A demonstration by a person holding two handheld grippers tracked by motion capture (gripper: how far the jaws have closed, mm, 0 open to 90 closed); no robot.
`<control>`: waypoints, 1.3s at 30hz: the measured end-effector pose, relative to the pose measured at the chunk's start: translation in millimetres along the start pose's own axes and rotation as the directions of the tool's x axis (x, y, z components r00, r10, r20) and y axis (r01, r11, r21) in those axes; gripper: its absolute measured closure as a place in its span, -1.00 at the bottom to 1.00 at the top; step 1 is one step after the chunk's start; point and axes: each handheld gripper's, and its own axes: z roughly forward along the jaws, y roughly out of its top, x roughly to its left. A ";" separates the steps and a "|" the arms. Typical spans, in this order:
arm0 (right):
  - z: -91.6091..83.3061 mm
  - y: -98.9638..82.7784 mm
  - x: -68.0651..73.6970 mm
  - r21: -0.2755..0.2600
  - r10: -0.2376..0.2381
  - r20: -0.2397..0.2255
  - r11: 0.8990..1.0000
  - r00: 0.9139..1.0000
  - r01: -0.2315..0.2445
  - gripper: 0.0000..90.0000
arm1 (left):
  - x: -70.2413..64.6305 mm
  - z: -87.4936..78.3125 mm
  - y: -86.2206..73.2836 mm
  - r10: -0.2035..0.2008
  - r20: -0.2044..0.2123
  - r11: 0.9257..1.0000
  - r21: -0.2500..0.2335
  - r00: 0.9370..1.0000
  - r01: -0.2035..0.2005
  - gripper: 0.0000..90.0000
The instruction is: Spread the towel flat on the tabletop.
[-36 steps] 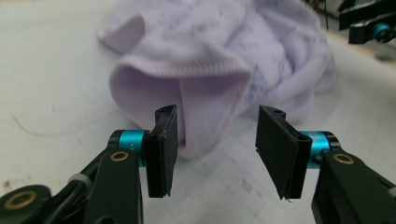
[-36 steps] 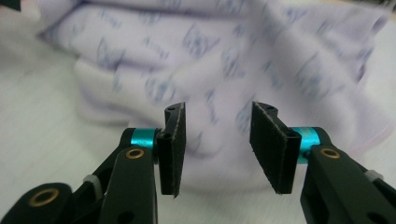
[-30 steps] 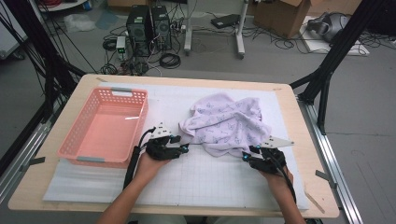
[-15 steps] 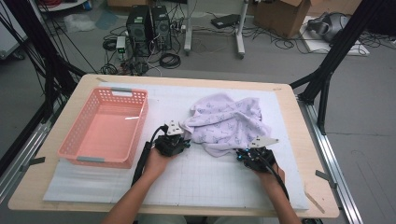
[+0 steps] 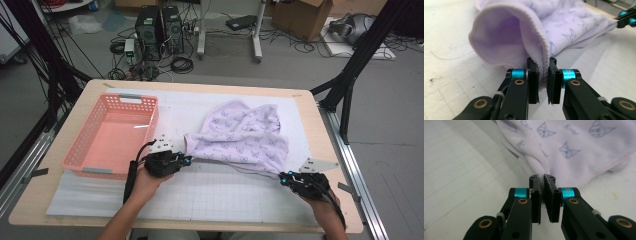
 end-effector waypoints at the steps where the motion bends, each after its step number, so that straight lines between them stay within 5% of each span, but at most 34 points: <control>1: -6.8 -2.1 0.4 -0.001 -0.004 -0.005 1.000 1.000 0.004 0.87 | -2.3 -4.0 0.6 0.010 0.009 1.000 -0.008 1.000 -0.010 0.81; 5: -31.0 -7.4 -1.4 -0.004 -0.021 -0.006 1.000 1.000 0.021 0.87 | -8.5 -16.3 3.4 0.023 0.058 0.999 -0.040 0.998 -0.021 0.81; 8: -39.6 -6.1 -6.2 -0.027 -0.007 0.007 1.000 1.000 0.007 0.83 | -8.9 -8.9 9.2 0.028 0.045 0.998 -0.051 0.999 -0.026 0.80; 12: -30.5 4.4 -8.0 -0.046 0.030 0.054 0.999 0.998 -0.027 0.41 | -0.6 12.6 15.0 -0.009 0.001 1.000 -0.021 1.000 0.009 0.72; 15: -22.0 15.3 -8.6 -0.093 0.058 0.081 0.994 0.995 -0.050 0.34 | 6.6 25.3 14.5 -0.090 -0.033 0.996 0.019 0.995 0.091 0.11; 19: -2.4 25.2 -10.5 -0.079 0.071 0.103 0.995 0.992 -0.063 0.29 | 11.9 27.4 13.8 -0.129 -0.052 0.992 0.003 0.990 0.130 -0.13; 26: 27.8 42.1 -13.5 -0.055 0.060 0.131 0.997 0.990 -0.053 0.22 | 11.8 17.0 19.5 -0.086 -0.078 0.996 -0.043 0.993 0.083 -0.15; 31: 46.4 50.1 -16.3 -0.004 0.047 0.121 0.999 0.992 -0.047 0.20 | 16.5 4.6 30.9 -0.092 -0.105 0.989 -0.123 0.990 0.079 -0.15; 39: 74.4 54.8 -9.4 0.091 0.007 0.087 0.996 0.996 -0.015 0.05 | 23.5 43.4 34.9 -0.060 -0.101 0.998 0.023 0.993 0.062 -0.22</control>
